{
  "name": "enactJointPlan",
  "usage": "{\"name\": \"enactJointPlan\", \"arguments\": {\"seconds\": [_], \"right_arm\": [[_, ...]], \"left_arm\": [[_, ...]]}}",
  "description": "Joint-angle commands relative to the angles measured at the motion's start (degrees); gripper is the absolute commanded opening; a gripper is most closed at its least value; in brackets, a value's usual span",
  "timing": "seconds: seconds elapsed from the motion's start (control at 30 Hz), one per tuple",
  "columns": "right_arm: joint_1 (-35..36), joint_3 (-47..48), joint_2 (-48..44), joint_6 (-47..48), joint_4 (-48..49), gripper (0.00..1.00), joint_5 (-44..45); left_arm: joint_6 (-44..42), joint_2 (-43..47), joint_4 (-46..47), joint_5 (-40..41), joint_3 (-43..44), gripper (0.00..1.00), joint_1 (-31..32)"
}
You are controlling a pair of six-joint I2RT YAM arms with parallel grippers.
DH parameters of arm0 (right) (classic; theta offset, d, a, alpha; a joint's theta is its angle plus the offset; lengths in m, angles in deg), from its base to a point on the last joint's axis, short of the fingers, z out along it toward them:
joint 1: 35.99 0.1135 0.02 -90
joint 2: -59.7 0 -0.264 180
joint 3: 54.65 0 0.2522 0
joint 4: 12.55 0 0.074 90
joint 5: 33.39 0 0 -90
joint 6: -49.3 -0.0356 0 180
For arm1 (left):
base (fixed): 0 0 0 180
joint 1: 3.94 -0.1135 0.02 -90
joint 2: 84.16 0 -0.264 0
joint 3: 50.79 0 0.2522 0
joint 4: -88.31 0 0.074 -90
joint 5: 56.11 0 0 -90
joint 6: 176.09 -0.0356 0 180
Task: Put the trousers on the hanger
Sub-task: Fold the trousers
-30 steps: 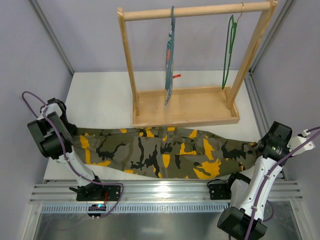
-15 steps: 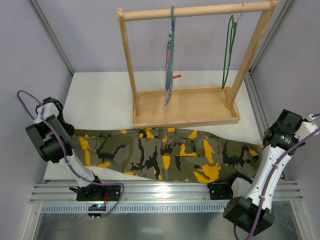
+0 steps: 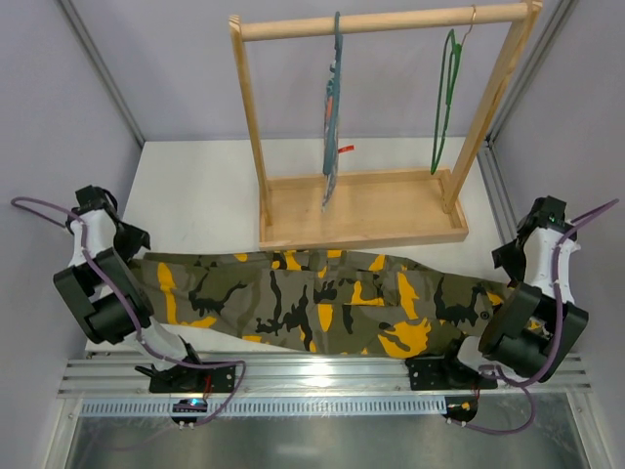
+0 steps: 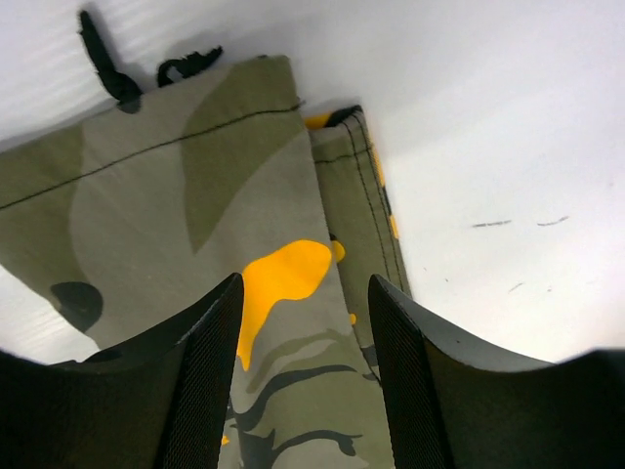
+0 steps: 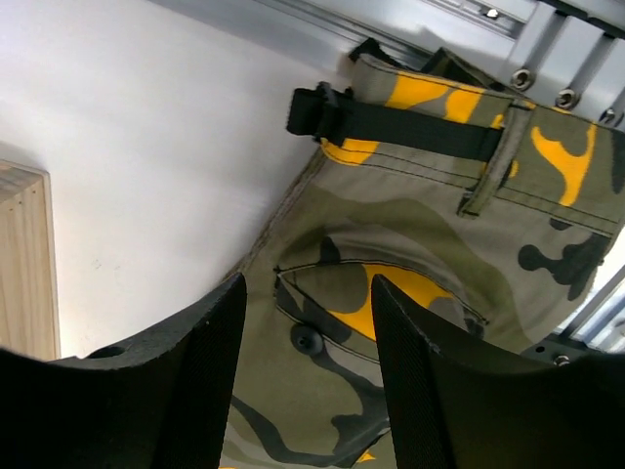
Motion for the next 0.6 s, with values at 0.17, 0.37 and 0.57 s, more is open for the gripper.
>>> {"name": "enactJointPlan", "arguments": {"seconds": [0.17, 0.37, 0.57], "right_arm": [[13.28, 5.54, 4.87, -8.19, -2.45, 0.57, 1.34], [20.22, 8.97, 9.18, -16.29, -9.85, 0.52, 1.79], [31.99, 9.67, 10.23, -25.78, -9.5, 0.52, 1.79]], "left_arm": [[-1.44, 5.2, 6.41, -3.22, -4.16, 0.56, 3.72], [-1.19, 7.93, 7.64, -0.05, -7.5, 0.56, 5.67], [3.65, 8.38, 7.65, -0.14, -9.97, 0.55, 5.76]]}}
